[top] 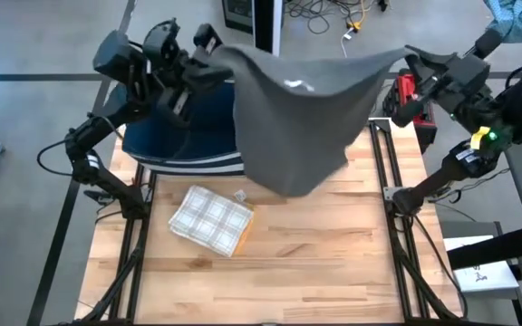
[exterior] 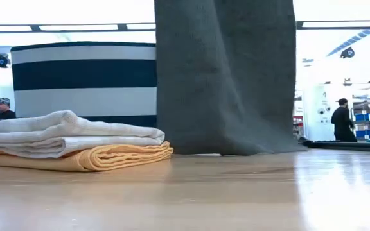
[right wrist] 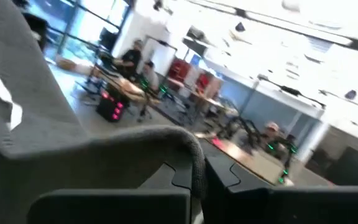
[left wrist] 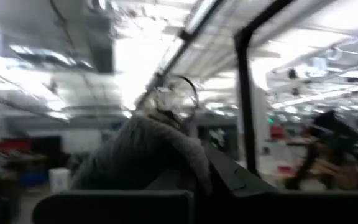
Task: Fold towel
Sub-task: Fold the gray kitchen towel
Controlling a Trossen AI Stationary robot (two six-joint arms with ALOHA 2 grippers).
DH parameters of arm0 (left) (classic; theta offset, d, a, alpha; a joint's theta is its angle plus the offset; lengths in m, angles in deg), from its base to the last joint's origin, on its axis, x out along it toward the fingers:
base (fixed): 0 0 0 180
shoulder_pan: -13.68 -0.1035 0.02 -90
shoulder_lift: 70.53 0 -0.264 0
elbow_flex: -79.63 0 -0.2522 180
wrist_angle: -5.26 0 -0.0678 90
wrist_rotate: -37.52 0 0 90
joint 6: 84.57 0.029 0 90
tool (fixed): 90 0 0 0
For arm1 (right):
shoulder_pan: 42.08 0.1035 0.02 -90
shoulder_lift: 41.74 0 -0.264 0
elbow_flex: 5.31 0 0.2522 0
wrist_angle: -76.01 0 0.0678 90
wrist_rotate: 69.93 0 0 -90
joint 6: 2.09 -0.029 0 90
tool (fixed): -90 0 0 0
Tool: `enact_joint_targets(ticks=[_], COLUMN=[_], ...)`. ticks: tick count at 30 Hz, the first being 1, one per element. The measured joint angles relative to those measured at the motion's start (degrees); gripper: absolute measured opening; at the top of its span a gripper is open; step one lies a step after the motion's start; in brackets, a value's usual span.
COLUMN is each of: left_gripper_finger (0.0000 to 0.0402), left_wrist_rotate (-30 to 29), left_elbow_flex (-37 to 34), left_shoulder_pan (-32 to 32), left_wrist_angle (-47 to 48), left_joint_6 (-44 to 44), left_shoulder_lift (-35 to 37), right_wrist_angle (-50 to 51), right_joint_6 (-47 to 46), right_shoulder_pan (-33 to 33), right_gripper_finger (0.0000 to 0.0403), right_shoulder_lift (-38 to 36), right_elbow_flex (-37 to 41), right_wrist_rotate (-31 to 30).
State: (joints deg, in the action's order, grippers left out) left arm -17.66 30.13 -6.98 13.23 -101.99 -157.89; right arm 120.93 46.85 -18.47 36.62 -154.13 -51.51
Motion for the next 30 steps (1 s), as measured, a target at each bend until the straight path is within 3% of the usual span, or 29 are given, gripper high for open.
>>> enact_joint_targets(ticks=[3, 5, 10, 12, 15, 19, 21, 24, 30], left_gripper_finger=[0.0, 0.0, 0.0, 0.0, 0.0, 0.0, 0.0, 0.0, 0.0], left_wrist_rotate=[1.25, 1.98, 2.09, 1.93, 1.74, 1.78, 1.79, 1.0, -2.74], left_elbow_flex=[1.7, 2.28, 1.28, -0.04, -1.63, -3.31, -4.71, -8.77, -21.62], left_shoulder_pan=[2.31, 3.9, 7.74, 9.34, 12.12, 15.91, 17.9, 21.37, 27.92], left_wrist_angle=[8.39, 15.07, 30.33, 34.86, 39.87, 43.93, 45.19, 45.8, 41.76], left_joint_6=[1.21, 4.06, 11.16, 12.64, 14.29, 16.64, 16.95, 16.95, 15.38], left_shoulder_lift=[0.16, 0.14, 0.46, 0.68, 0.7, 1.3, 1.59, 1.56, 1.45], right_wrist_angle=[1.51, 7.07, 35.07, 47.01, 59.03, 55.96, 56.48, 58.73, 58.96], right_joint_6=[-0.57, -5.65, -31.68, -44.92, -62.35, -68.66, -70.04, -74.47, -79.71], right_shoulder_pan=[2.37, 4.26, 10.11, 11.97, 14.15, 15.91, 17.21, 18.59, 19.08], right_gripper_finger=[0.0002, 0.0002, 0.0002, 0.0002, 0.0002, 0.0002, 0.0002, 0.0002, 0.0002], right_shoulder_lift=[0.14, 0.1, -0.09, 0.16, 0.56, 1.37, 2.34, 3.95, 7.53], right_elbow_flex=[0.09, 0.07, 0.07, 0.09, 0.1, 2.04, 3.04, 6.18, 20.51], right_wrist_rotate=[-0.56, -1.02, 0.69, 5.18, 17.88, 37.82, 43.49, 43.71, 45.15])
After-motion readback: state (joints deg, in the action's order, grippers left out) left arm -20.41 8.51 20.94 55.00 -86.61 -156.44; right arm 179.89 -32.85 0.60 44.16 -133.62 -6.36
